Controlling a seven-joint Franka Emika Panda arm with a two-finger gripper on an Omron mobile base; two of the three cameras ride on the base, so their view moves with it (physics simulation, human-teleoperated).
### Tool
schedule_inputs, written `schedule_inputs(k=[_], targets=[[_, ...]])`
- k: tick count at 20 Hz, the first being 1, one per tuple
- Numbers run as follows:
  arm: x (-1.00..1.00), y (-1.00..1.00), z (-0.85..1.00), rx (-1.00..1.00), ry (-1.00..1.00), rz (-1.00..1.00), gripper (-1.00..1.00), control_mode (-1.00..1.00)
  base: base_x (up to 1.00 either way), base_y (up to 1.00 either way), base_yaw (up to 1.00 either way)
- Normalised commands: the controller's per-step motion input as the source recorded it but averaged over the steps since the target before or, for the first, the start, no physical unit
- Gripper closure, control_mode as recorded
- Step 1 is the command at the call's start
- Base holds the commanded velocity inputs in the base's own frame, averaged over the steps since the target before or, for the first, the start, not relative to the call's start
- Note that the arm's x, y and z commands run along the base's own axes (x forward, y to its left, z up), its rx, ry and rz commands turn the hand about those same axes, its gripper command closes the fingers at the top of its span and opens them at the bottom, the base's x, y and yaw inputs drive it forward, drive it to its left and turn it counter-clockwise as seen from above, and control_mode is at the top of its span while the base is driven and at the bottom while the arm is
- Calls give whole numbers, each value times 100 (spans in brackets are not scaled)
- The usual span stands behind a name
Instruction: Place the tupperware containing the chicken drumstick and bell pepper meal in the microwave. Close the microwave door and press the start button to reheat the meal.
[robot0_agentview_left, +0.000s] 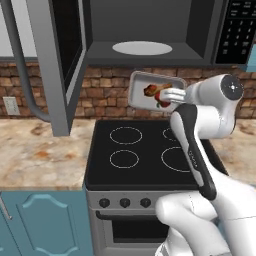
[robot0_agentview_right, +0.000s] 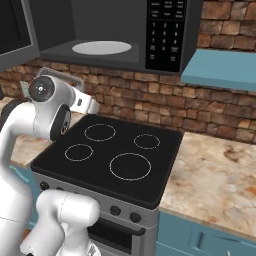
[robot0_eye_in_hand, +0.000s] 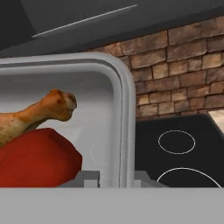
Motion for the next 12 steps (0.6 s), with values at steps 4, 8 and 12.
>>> schedule_inputs(k=[4,8,12], targets=[[23,0,50,-3,1,-7,100,-100,0,0,0],[36,0,29,-3,0,-9,100,-100,0,0,0],[42,0,31,-1,0,-11,100,-100,0,0,0]])
